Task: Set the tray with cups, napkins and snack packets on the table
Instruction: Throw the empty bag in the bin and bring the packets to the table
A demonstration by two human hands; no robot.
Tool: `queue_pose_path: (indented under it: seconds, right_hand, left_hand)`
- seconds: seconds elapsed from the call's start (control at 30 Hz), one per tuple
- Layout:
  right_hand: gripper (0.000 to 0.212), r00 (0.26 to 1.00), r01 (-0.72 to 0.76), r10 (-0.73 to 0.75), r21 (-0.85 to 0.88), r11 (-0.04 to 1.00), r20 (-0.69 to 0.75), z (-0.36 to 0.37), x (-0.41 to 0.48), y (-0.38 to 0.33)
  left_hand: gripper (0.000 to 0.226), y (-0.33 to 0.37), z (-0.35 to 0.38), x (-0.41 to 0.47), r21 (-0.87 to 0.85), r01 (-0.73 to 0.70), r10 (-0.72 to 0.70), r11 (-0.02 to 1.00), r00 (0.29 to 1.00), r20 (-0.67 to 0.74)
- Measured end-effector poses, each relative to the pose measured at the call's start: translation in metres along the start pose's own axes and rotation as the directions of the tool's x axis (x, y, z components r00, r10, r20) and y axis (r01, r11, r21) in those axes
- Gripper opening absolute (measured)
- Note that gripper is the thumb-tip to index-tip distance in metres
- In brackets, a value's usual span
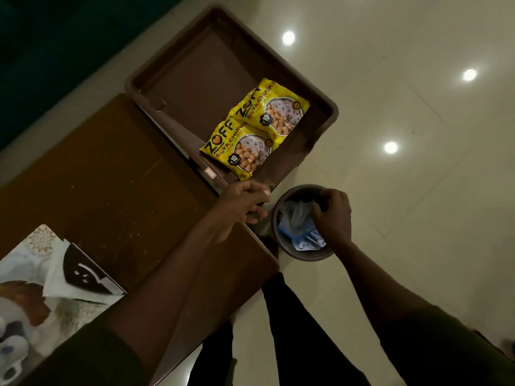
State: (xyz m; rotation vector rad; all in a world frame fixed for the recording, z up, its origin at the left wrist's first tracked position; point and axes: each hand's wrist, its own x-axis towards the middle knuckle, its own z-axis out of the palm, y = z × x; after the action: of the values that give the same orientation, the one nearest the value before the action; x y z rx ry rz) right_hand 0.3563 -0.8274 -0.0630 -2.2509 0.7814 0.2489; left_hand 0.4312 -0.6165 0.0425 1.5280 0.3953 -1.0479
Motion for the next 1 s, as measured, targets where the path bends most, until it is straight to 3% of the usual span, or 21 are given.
queue_pose_path:
  seconds: [0.2, 0.33, 0.57, 0.67, 0.8, 0.87, 1.0]
  right_hand:
    - [0.02, 0.991, 0.115, -0.112, 0.035, 0.993, -0.077, -0.003, 0.005, -0.032]
    - [0.021, 0.967, 0.227, -0.215, 0.081, 0.971, -0.133, -0.007, 0.011, -0.06]
    - [0.016, 0.878, 0.459, -0.436, 0.087, 0.884, -0.198, -0.021, 0.039, -0.123]
    - [0.019, 0.869, 0.485, -0.469, 0.085, 0.87, -0.158, -0.024, 0.062, -0.15]
    - [0.027, 0.875, 0.481, -0.48, -0.002, 0.877, -0.068, -0.029, 0.099, -0.181]
    - [0.035, 0.887, 0.462, -0.457, -0.103, 0.881, 0.074, -0.029, 0.118, -0.189]
    - [0.053, 0.85, 0.496, -0.394, -0.278, 0.823, 0.35, -0.024, 0.15, -0.199]
  left_hand:
    - [0.027, -0.016, -0.017, -0.002, -0.06, 0.011, -0.015, 0.998, 0.998, -0.065]
    - [0.018, -0.023, -0.027, -0.002, -0.194, 0.007, -0.028, 0.981, 0.994, -0.109]
    - [0.017, 0.001, -0.033, 0.007, -0.478, -0.195, 0.028, 0.856, 0.942, -0.335]
    - [0.03, 0.019, -0.027, 0.017, -0.443, -0.282, 0.055, 0.851, 0.887, -0.459]
    - [0.054, 0.037, -0.02, 0.039, -0.488, -0.261, -0.032, 0.833, 0.858, -0.513]
    - [0.064, 0.041, -0.02, 0.052, -0.546, -0.212, -0.127, 0.811, 0.847, -0.517]
    - [0.064, 0.05, -0.017, 0.074, -0.605, -0.12, -0.279, 0.787, 0.805, -0.523]
